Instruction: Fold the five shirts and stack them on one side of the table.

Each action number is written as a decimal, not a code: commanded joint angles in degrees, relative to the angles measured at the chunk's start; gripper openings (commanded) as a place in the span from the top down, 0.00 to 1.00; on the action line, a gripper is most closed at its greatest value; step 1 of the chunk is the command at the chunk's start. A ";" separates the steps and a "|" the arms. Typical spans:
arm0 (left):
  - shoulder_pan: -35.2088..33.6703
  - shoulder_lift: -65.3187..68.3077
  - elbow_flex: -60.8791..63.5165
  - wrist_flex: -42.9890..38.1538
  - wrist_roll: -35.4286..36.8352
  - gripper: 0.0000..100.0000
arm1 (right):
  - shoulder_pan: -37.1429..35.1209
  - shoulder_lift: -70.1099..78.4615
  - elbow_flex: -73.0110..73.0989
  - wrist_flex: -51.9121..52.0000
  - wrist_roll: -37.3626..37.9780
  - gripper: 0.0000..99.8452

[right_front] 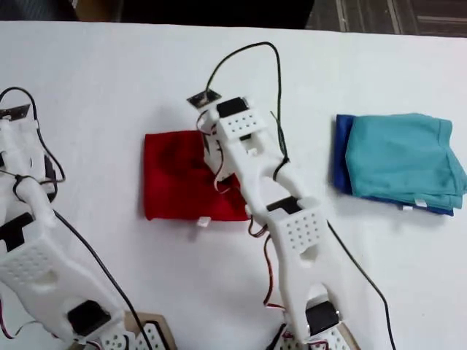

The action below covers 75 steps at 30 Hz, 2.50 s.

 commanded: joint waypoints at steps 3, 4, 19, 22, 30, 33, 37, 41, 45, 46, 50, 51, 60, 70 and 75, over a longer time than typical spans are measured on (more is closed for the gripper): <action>-0.09 -3.78 -1.54 0.09 0.53 0.97 | -0.66 0.57 0.18 1.01 0.44 0.98; -0.18 -3.78 -1.45 0.09 0.44 0.97 | -0.57 0.48 -0.09 1.01 0.53 0.98; 0.00 -3.69 -1.89 0.00 0.44 0.97 | 11.47 -27.82 0.62 7.25 14.51 0.98; 0.09 -3.78 -1.89 -0.09 0.44 0.97 | 15.16 -33.71 3.60 7.34 17.49 0.98; 0.18 -3.60 -1.89 -0.35 0.44 0.97 | 21.32 -49.63 13.54 7.43 26.90 0.98; 0.18 -3.60 -1.89 -0.35 0.44 0.97 | 25.98 -54.37 15.38 7.43 28.13 0.98; 0.18 -3.60 -1.89 -0.35 0.44 0.97 | 34.59 -56.75 15.38 7.16 32.53 0.98; 0.18 -3.60 -1.89 -0.35 0.44 0.97 | 42.24 -56.31 16.88 4.62 37.27 0.98; 0.18 -3.60 -1.89 -0.35 0.53 0.97 | 48.04 -53.23 18.64 0.48 41.93 0.98; 0.18 -3.60 -1.89 -0.35 0.53 0.97 | 49.01 -51.91 18.64 -0.48 42.73 0.98; 0.26 -3.60 -1.80 -0.35 0.62 0.97 | 51.47 -45.85 18.55 -5.32 45.63 0.98; 0.26 -3.60 -1.71 -0.35 0.62 0.97 | 51.91 -44.26 18.55 -6.73 46.24 0.98; 0.18 -3.60 -1.45 -0.18 0.44 0.97 | 56.40 -31.78 10.37 -13.14 50.46 0.98; 0.09 -3.60 -1.45 0.00 0.44 0.97 | 60.00 -15.34 -13.89 -9.27 50.37 0.98; 0.09 -3.60 -1.45 0.09 0.44 0.97 | 60.26 -7.78 -21.54 -8.57 50.37 0.98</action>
